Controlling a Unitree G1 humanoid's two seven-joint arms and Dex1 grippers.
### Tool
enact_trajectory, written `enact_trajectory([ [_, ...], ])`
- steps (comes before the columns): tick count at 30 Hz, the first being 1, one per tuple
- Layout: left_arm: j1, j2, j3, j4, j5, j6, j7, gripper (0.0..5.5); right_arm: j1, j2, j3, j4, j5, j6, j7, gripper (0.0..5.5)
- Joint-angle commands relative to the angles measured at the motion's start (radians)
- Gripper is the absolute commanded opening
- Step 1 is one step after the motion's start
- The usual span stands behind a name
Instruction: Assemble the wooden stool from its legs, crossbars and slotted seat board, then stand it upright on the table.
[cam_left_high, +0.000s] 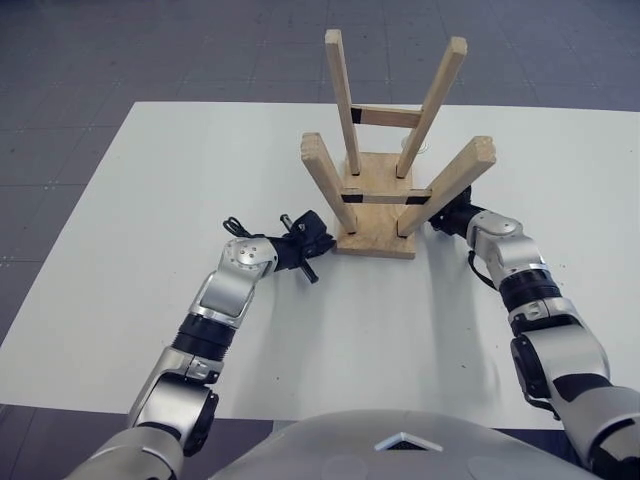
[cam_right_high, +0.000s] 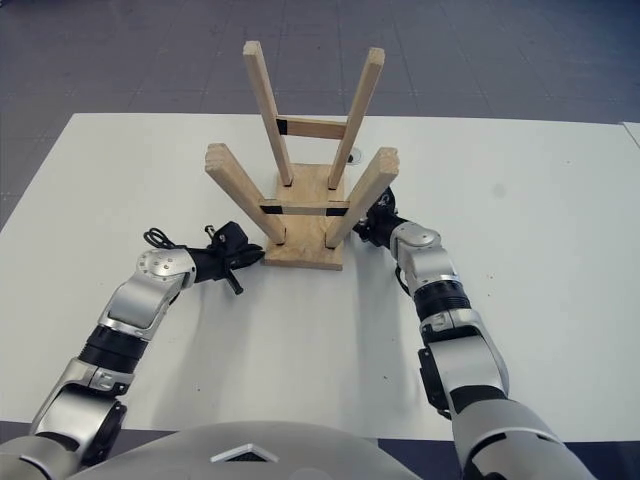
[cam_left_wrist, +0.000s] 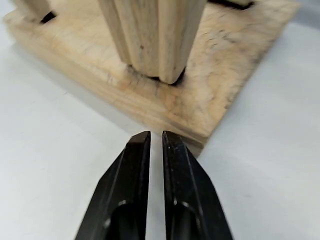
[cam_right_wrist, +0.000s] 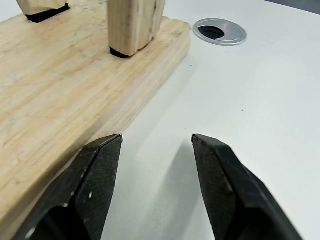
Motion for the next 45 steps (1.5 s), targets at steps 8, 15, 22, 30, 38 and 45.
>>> enact_trajectory([
  [8, -0.025, -0.103, -0.051, -0.218, -0.122, 0.096, -0.016, 0.46, -0.126, -0.087, -0.113, 0.17, -0.069, -0.166, -0.038, 2.59],
  [15, 0.153, 0.115, 0.044, -0.395, -0.166, 0.158, -0.071, 0.46, 0.34, -0.34, -0.178, -0.721, 0.155, 0.378, 0.234, 2.59],
  [22, 0.158, 0.192, 0.242, -0.246, -0.154, 0.069, 0.005, 0.46, 0.58, -0.438, -0.246, -1.274, 0.467, 0.701, 0.328, 2.91],
  [30, 0.122, 0.137, 0.226, -0.201, -0.143, 0.033, 0.062, 0.46, 0.531, -0.266, -0.074, -1.282, 0.425, 0.699, 0.181, 3.42],
  [38, 0.142, 0.135, 0.222, -0.205, -0.145, 0.021, 0.071, 0.46, 0.45, -0.164, -0.004, -1.129, 0.325, 0.605, 0.127, 3.23],
  [45, 0.152, 0.139, 0.22, -0.194, -0.145, 0.003, 0.066, 0.46, 0.441, -0.161, 0.063, -1.035, 0.219, 0.456, 0.172, 2.0],
])
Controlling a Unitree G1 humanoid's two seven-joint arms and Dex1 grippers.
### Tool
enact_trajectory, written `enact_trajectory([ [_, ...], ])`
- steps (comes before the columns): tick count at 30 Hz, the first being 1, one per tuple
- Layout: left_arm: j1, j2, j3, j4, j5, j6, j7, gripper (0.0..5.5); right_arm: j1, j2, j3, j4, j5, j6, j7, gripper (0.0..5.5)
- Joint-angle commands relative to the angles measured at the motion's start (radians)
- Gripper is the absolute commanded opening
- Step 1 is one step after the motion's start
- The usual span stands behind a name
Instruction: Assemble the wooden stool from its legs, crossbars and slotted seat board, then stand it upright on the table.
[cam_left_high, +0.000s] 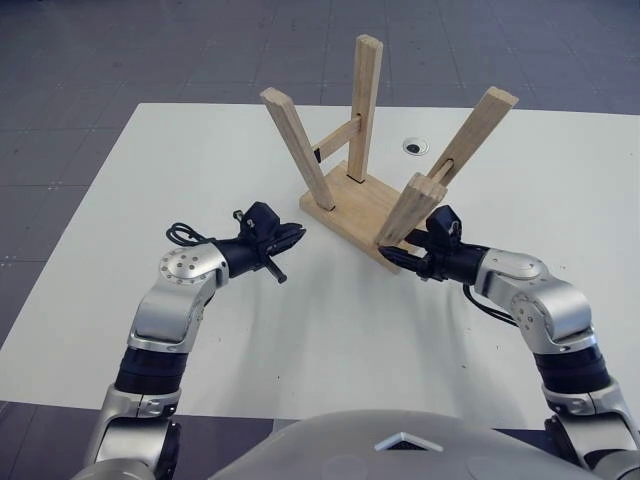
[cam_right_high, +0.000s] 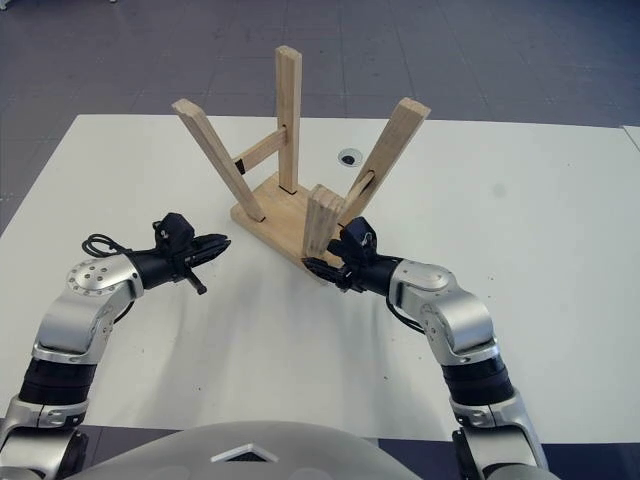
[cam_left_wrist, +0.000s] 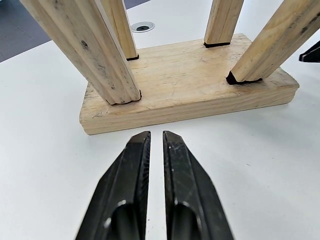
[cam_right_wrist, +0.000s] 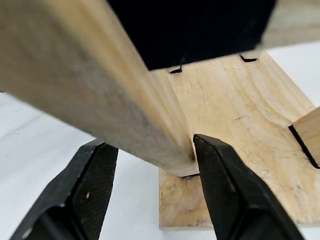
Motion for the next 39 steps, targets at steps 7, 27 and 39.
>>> enact_trajectory([
  [7, 0.048, 0.086, 0.125, 0.115, -0.063, -0.12, -0.105, 0.46, 0.008, -0.09, 0.019, 0.143, -0.069, -0.282, 0.254, 1.2],
  [27, -0.037, 0.113, 0.023, 0.236, -0.18, -0.254, -0.484, 2.13, -0.105, -0.256, 0.009, 0.323, -0.095, -0.674, 0.797, 1.03],
  [39, -0.008, 0.129, -0.006, 0.168, -0.264, -0.146, -0.567, 1.51, -0.097, -0.238, 0.004, 0.343, -0.134, -0.707, 0.769, 1.02],
])
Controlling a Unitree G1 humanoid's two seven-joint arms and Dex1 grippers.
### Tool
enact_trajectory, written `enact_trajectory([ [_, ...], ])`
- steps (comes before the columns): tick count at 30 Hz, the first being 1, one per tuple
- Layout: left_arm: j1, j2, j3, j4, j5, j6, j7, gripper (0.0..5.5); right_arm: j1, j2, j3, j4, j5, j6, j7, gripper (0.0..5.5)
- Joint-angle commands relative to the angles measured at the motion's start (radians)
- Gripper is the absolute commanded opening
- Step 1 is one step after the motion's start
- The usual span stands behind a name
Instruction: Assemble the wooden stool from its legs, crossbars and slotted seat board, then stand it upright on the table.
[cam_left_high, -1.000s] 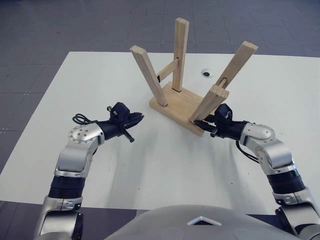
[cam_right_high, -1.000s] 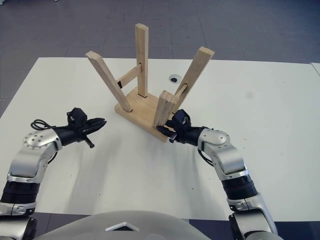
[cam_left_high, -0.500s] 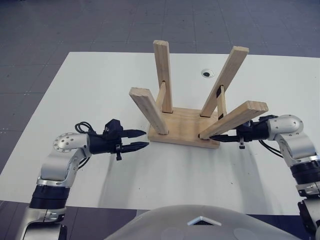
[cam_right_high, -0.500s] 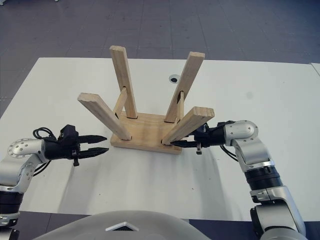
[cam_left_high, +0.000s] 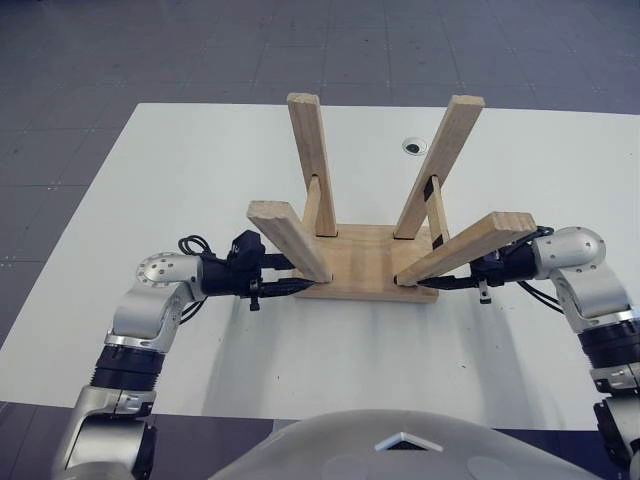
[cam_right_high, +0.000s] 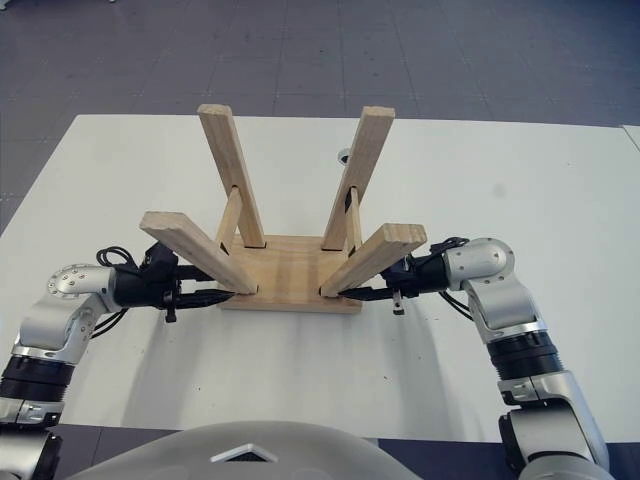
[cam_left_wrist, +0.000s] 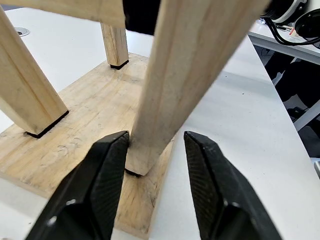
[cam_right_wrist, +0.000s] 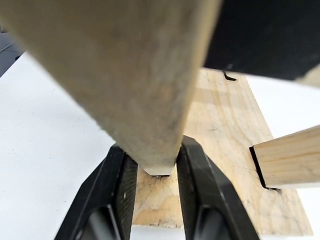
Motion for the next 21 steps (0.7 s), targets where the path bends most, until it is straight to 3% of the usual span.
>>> enact_trajectory([
  [1, -0.011, 0.016, -0.009, -0.038, -0.021, 0.044, -0.024, 1.39, -0.008, 0.006, -0.01, -0.035, 0.015, 0.021, -0.014, 1.02],
  [3, 0.008, 0.036, -0.025, -0.071, -0.029, 0.081, -0.045, 1.34, -0.001, -0.004, -0.023, -0.102, 0.064, 0.086, -0.009, 1.02],
  [6, 0.06, 0.114, -0.012, -0.249, -0.167, 0.248, -0.09, 1.28, 0.035, -0.081, -0.095, -0.354, 0.294, 0.365, -0.001, 1.02],
  [11, 0.093, 0.236, 0.157, -0.454, -0.589, 0.609, -0.034, 1.2, 0.077, -0.248, -0.184, -0.52, 0.621, 0.832, -0.025, 1.02],
  [13, 0.004, 0.238, 0.194, -0.384, -0.744, 0.775, 0.056, 1.2, 0.052, -0.254, -0.187, -0.48, 0.725, 1.033, -0.096, 1.02],
  [15, -0.13, 0.207, 0.177, -0.232, -0.811, 0.955, 0.147, 1.2, -0.032, -0.185, -0.18, -0.358, 0.764, 1.201, -0.201, 1.02],
  [18, -0.307, 0.059, 0.15, 0.049, -0.793, 1.127, 0.296, 1.2, -0.188, -0.043, -0.157, -0.105, 0.698, 1.324, -0.359, 1.02],
  [19, -0.351, 0.015, 0.155, 0.131, -0.782, 1.164, 0.331, 1.49, -0.238, -0.004, -0.158, -0.017, 0.678, 1.341, -0.392, 1.02],
  [21, -0.433, -0.056, 0.203, 0.312, -0.76, 1.216, 0.399, 1.89, -0.33, 0.052, -0.155, 0.142, 0.655, 1.366, -0.404, 1.7],
])
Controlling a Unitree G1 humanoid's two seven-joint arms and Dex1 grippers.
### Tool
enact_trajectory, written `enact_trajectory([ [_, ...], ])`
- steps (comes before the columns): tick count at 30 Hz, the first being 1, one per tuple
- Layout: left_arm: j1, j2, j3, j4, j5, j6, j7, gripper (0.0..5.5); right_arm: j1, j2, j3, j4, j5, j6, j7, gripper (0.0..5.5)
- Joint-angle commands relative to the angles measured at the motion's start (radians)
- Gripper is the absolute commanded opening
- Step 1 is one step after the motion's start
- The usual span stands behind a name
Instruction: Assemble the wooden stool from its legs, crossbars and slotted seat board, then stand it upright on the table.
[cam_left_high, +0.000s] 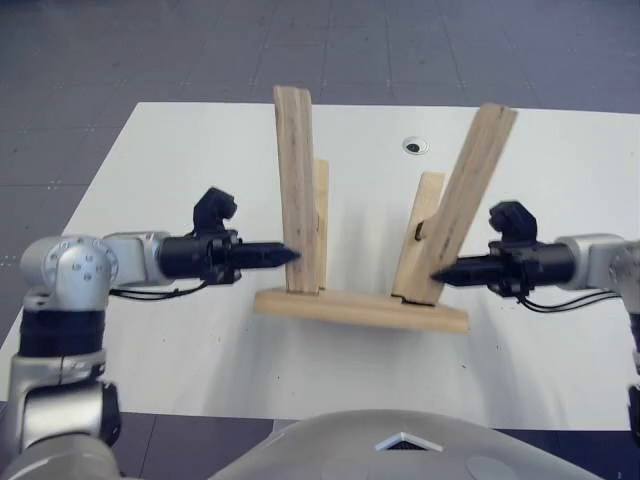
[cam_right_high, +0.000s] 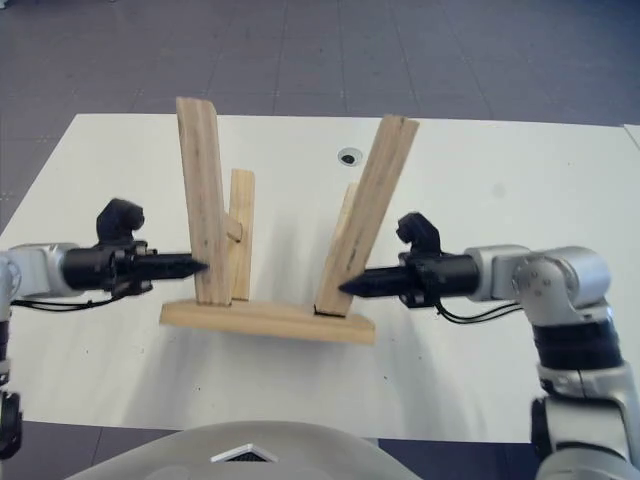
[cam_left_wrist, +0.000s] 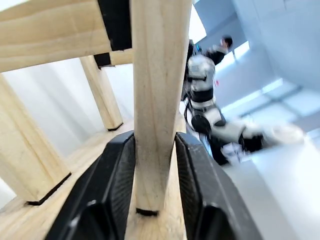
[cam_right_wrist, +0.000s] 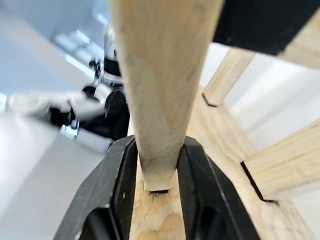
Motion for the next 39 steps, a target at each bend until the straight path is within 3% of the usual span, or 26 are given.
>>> enact_trajectory([
  [1, -0.185, -0.158, 0.064, 0.293, -0.021, 0.129, 0.082, 1.99, -0.197, 0.11, 0.013, 0.283, -0.103, 0.027, -0.092, 1.85],
  [5, -0.289, -0.156, 0.139, 0.491, 0.027, 0.198, 0.117, 2.6, -0.275, 0.134, 0.041, 0.487, -0.19, 0.003, -0.043, 2.62],
  [8, -0.298, -0.073, 0.16, 0.542, 0.038, 0.202, 0.098, 2.6, -0.29, 0.088, 0.032, 0.545, -0.216, 0.015, 0.006, 2.68],
  [16, -0.17, 0.095, 0.142, 0.41, -0.033, 0.204, 0.026, 2.6, -0.316, 0.047, -0.133, 0.46, -0.137, 0.108, 0.045, 2.68],
  [21, 0.005, 0.204, 0.21, 0.244, -0.073, 0.203, -0.005, 2.6, -0.229, -0.028, -0.153, 0.423, -0.226, -0.029, 0.033, 2.68],
  [22, 0.061, 0.213, 0.218, 0.155, -0.047, 0.167, -0.006, 2.6, -0.197, -0.046, -0.107, 0.406, -0.287, -0.124, 0.047, 2.68],
  [24, 0.263, 0.243, 0.153, -0.146, 0.154, -0.143, -0.056, 2.6, -0.122, -0.061, -0.028, 0.371, -0.426, -0.359, 0.058, 2.68],
  [26, 0.439, 0.281, 0.032, -0.342, 0.39, -0.484, -0.139, 2.6, -0.063, -0.049, 0.022, 0.351, -0.538, -0.538, 0.026, 2.68],
  [28, 0.53, 0.282, -0.051, -0.44, 0.533, -0.671, -0.167, 2.6, 0.011, -0.014, 0.05, 0.304, -0.623, -0.681, -0.041, 2.68],
  [33, 0.593, 0.265, -0.066, -0.532, 0.581, -0.752, -0.194, 2.6, 0.08, 0.046, 0.08, 0.216, -0.692, -0.796, -0.096, 2.68],
  [39, 0.478, 0.128, -0.092, -0.503, 0.616, -0.751, -0.044, 2.6, 0.112, 0.055, 0.102, 0.065, -0.693, -0.784, -0.072, 2.68],
])
